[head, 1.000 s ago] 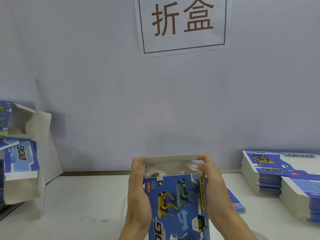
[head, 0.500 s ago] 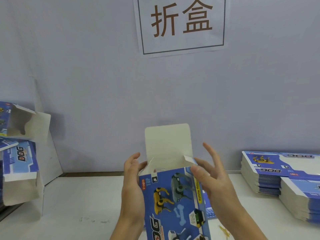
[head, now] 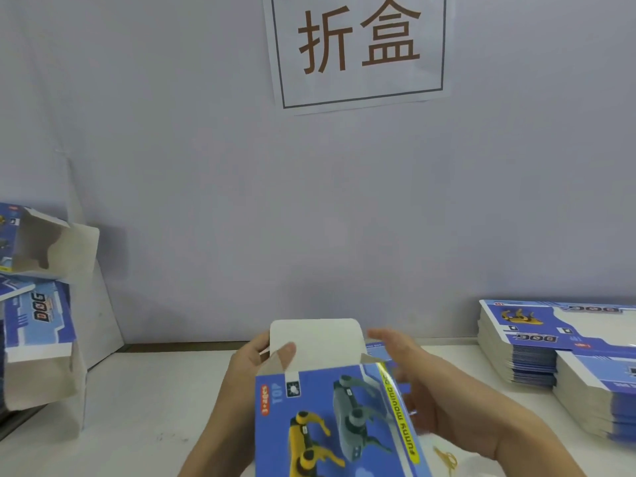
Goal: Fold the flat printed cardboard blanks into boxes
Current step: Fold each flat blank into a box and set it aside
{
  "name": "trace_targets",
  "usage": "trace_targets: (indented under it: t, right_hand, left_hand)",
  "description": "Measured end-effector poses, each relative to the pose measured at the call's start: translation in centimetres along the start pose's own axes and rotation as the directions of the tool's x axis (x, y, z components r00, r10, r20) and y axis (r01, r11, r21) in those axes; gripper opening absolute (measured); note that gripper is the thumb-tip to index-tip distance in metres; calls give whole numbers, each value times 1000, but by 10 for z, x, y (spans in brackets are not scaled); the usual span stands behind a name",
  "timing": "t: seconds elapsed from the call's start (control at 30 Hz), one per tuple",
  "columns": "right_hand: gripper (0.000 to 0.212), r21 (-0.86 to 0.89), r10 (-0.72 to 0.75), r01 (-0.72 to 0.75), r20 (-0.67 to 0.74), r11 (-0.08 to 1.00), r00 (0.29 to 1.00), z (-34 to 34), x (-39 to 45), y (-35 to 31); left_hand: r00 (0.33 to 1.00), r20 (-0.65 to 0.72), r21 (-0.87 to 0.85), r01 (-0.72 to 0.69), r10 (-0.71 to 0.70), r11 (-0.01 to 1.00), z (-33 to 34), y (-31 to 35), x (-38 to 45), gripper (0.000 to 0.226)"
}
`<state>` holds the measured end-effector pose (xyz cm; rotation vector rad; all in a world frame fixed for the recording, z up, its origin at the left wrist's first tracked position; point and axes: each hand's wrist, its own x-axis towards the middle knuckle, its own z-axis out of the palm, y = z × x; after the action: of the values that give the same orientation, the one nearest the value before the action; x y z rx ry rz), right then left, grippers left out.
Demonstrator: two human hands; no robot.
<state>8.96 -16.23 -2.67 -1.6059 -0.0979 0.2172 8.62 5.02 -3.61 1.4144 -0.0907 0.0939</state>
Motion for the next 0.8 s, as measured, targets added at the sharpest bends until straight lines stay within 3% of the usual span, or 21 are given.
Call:
trace_targets:
  t: [0.07, 0.13, 0.2, 0.27, 0.47, 0.67, 0.8]
  right_hand:
    - [30, 136, 30, -28, -11, 990, 999, -2, -4, -1]
    - [25, 115, -59, 67, -74, 991, 996, -5, -9, 4]
    - [22, 65, -126, 133, -103, 989, 987, 1, -10, 5]
    - [18, 84, -143, 152, -110, 985, 984, 4, -10, 4]
    - [17, 149, -158, 174, -116, 973, 981, 10, -12, 1]
    - [17, 226, -182, 208, -130, 952, 975, 8, -11, 5]
    - [20, 112, -216, 236, -164, 965, 962, 5, -6, 6]
  left_hand:
    - [999, 35, 11, -11, 11, 1000, 2, -1, -2, 18]
    - [996, 79, 38, -36, 33, 999, 5, -3, -1, 16]
    - [991, 133, 94, -44, 31, 995, 8, -2, 2, 30]
    - [990, 139, 125, -30, 12, 992, 10, -2, 4, 42]
    - [989, 135, 155, -79, 58, 985, 8, -6, 2, 43]
    - [983, 157, 97, -115, 99, 989, 6, -5, 0, 22]
    - [983, 158, 166, -125, 99, 978, 10, -4, 0, 5]
